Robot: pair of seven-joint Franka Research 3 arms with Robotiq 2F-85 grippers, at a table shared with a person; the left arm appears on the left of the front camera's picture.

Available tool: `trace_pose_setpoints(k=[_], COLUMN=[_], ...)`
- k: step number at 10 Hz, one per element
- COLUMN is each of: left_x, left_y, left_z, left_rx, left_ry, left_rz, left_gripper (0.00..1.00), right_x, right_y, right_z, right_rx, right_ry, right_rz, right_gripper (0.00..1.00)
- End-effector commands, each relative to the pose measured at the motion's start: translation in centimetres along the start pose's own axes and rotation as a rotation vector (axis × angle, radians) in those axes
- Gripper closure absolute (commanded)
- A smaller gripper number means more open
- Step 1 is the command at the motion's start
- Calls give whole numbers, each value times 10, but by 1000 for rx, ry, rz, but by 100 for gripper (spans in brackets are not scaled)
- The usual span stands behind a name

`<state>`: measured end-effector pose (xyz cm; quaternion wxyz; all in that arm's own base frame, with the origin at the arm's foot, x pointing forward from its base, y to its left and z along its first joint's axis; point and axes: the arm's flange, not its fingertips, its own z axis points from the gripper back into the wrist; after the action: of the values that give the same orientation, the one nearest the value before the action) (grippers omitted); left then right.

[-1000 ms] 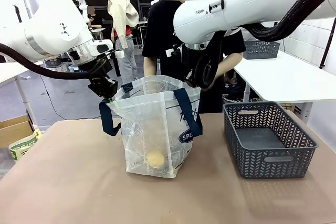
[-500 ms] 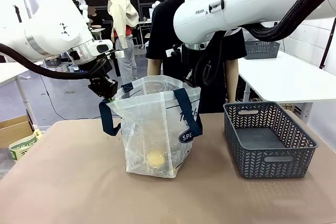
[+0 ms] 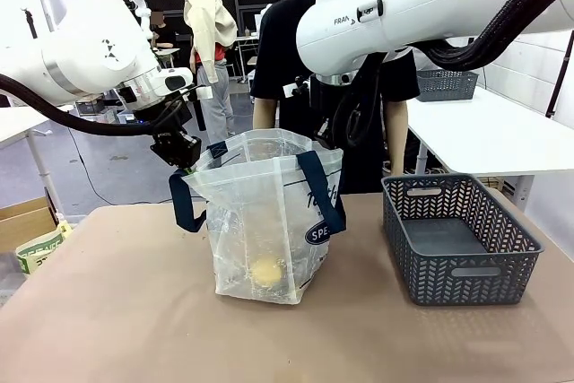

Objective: Transfer purchased items from the store into the shopping bag.
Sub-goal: Move the Reusable shopping bag to the right side of the table.

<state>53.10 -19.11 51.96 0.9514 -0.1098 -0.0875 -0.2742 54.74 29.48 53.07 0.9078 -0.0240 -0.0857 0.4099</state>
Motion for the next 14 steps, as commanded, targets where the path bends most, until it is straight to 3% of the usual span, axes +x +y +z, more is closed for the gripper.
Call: trace_pose_setpoints(k=[1, 14], left_x=[-1, -1], left_y=[2, 2], left_z=[3, 3], left_rx=[2, 2], left_ry=[-4, -4], left_rz=[3, 3], left_gripper=[100, 100], right_x=[-2, -2], right_y=[-2, -2], right_z=[-1, -1], right_rx=[-1, -1], right_ry=[3, 3], right_rz=[-2, -2], right_gripper=[100, 100])
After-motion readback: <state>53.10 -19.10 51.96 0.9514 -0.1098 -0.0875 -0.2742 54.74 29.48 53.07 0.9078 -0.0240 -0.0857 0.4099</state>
